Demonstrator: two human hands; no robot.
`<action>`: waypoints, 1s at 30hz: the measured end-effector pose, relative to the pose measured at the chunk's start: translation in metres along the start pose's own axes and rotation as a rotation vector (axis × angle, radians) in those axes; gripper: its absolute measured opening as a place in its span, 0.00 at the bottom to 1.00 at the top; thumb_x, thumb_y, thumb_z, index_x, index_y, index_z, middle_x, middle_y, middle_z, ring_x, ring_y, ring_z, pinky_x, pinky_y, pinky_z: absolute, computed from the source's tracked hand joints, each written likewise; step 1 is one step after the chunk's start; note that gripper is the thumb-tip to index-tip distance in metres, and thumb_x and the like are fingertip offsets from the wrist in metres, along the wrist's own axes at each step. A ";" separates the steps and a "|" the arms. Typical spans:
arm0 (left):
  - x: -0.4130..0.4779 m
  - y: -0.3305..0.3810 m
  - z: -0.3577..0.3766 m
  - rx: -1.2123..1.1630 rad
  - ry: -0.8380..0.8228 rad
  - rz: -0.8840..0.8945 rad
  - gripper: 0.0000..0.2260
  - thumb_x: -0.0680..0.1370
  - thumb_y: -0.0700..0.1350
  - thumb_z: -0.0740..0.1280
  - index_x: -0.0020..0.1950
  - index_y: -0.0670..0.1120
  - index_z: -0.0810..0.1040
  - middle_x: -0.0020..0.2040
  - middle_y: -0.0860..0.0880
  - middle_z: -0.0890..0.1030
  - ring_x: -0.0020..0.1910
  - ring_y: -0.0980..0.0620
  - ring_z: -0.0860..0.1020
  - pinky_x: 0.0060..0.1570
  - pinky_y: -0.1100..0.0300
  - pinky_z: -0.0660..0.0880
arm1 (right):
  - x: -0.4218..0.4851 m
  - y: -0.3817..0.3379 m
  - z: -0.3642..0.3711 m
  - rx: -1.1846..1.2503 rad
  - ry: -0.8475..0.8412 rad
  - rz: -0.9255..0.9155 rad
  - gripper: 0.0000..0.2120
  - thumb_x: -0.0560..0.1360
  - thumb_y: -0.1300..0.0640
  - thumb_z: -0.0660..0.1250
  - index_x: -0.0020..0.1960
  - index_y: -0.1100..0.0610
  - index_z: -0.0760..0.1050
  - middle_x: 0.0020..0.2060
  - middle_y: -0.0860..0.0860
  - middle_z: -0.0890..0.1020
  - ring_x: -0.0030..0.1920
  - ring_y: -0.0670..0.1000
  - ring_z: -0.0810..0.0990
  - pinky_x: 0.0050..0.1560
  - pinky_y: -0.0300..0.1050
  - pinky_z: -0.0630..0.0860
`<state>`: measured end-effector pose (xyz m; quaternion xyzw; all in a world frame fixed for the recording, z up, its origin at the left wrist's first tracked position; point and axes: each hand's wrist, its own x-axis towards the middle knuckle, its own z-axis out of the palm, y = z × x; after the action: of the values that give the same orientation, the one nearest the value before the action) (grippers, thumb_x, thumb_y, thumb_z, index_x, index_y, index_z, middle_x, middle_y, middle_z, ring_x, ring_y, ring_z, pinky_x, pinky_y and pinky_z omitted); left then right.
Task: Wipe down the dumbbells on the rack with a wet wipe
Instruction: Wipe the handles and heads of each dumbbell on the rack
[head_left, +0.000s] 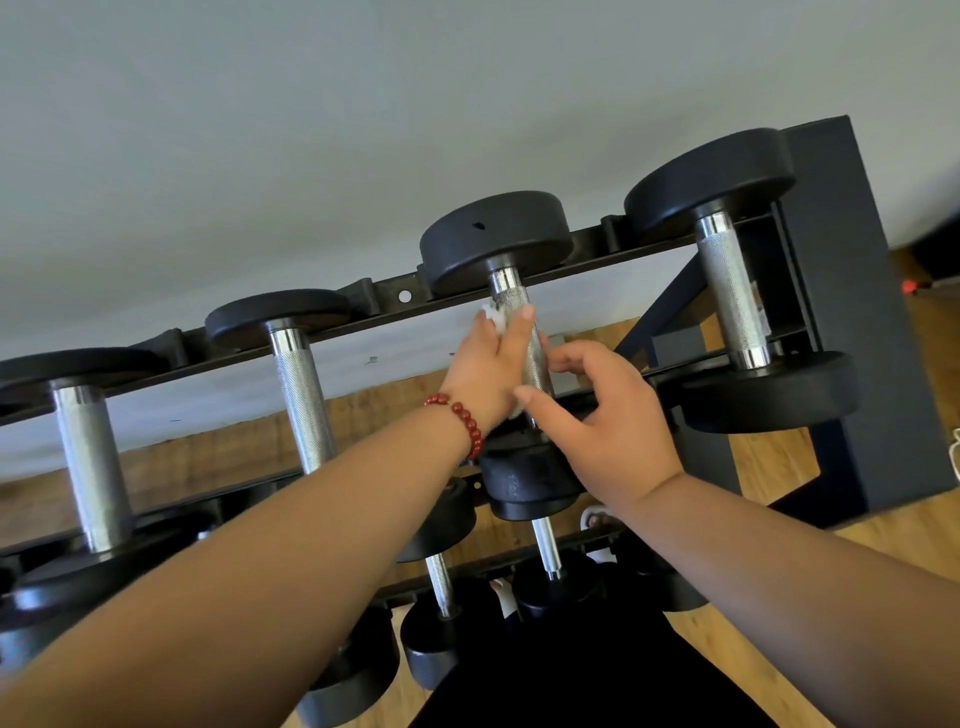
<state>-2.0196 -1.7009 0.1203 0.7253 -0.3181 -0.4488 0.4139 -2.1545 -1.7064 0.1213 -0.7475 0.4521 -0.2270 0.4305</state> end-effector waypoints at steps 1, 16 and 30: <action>-0.007 -0.003 -0.003 0.089 -0.050 0.007 0.13 0.82 0.57 0.56 0.57 0.49 0.69 0.50 0.50 0.81 0.48 0.53 0.81 0.54 0.54 0.78 | 0.000 0.000 0.000 0.006 -0.004 -0.004 0.22 0.69 0.35 0.65 0.57 0.46 0.73 0.52 0.42 0.77 0.58 0.44 0.74 0.58 0.39 0.71; -0.011 -0.010 -0.009 0.259 -0.164 -0.017 0.29 0.77 0.68 0.54 0.61 0.44 0.70 0.53 0.47 0.81 0.50 0.50 0.81 0.56 0.50 0.77 | -0.011 0.015 -0.003 0.106 -0.034 0.010 0.25 0.67 0.32 0.63 0.61 0.36 0.65 0.59 0.36 0.73 0.65 0.40 0.69 0.64 0.37 0.65; -0.026 -0.001 -0.013 0.290 -0.242 -0.076 0.30 0.78 0.67 0.55 0.67 0.45 0.66 0.57 0.43 0.79 0.54 0.48 0.79 0.60 0.48 0.74 | -0.012 0.017 0.000 0.105 0.003 0.016 0.28 0.68 0.33 0.63 0.63 0.45 0.68 0.54 0.36 0.73 0.62 0.42 0.71 0.59 0.32 0.66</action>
<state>-2.0176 -1.6745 0.1329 0.7295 -0.3992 -0.4976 0.2467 -2.1685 -1.6998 0.1079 -0.7200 0.4460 -0.2480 0.4702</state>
